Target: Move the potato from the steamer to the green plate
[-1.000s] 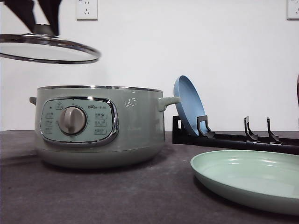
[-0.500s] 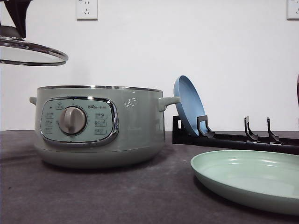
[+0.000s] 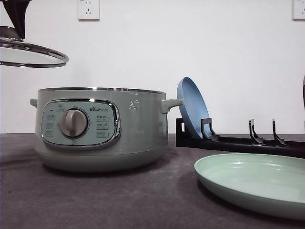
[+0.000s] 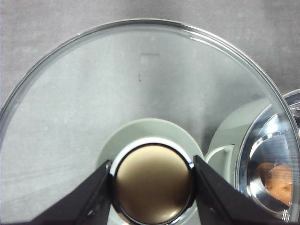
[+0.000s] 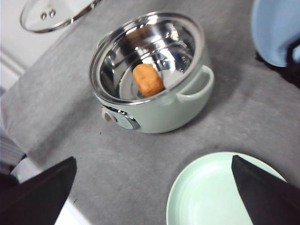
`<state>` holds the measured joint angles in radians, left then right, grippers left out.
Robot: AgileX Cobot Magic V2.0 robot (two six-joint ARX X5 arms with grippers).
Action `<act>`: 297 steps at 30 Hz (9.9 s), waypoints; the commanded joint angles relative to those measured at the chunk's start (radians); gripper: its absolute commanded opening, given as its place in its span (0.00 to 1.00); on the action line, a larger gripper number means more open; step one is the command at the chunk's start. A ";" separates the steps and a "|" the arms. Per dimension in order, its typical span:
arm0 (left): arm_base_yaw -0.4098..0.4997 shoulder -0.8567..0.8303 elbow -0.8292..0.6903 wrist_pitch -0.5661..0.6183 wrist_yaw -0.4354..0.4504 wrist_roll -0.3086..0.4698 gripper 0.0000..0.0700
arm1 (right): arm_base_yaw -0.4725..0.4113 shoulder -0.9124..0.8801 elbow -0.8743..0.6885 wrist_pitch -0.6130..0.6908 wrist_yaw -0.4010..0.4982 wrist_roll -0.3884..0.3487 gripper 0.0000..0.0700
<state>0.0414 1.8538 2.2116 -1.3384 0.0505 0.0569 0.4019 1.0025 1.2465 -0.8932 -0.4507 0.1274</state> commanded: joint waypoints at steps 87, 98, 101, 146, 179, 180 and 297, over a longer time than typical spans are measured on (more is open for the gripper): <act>0.000 -0.010 0.048 0.023 0.001 -0.016 0.00 | 0.309 1.289 1.303 -0.335 0.220 -0.323 0.41; 0.000 -0.010 0.048 0.021 0.001 -0.016 0.00 | 0.263 1.056 1.290 -0.498 0.326 -0.325 0.41; 0.000 -0.010 0.048 0.020 0.001 -0.016 0.00 | 0.249 0.964 1.230 -0.518 0.353 -0.322 0.41; -0.016 -0.009 0.048 0.000 0.002 -0.017 0.00 | 0.001 -0.063 -0.611 0.244 0.234 0.120 0.41; -0.016 -0.009 0.048 0.004 0.002 -0.017 0.00 | 0.001 0.239 -0.711 0.608 0.218 0.155 0.41; -0.016 -0.009 0.048 0.004 0.002 -0.017 0.00 | 0.001 0.239 -0.711 0.608 0.218 0.156 0.41; -0.518 0.099 -0.074 0.048 0.002 -0.035 0.00 | 0.014 -0.501 0.010 -0.312 0.407 0.168 1.00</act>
<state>-0.4698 1.9320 2.1078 -1.3098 0.0502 0.0166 0.4110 0.4988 1.2377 -1.2148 -0.0483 0.3107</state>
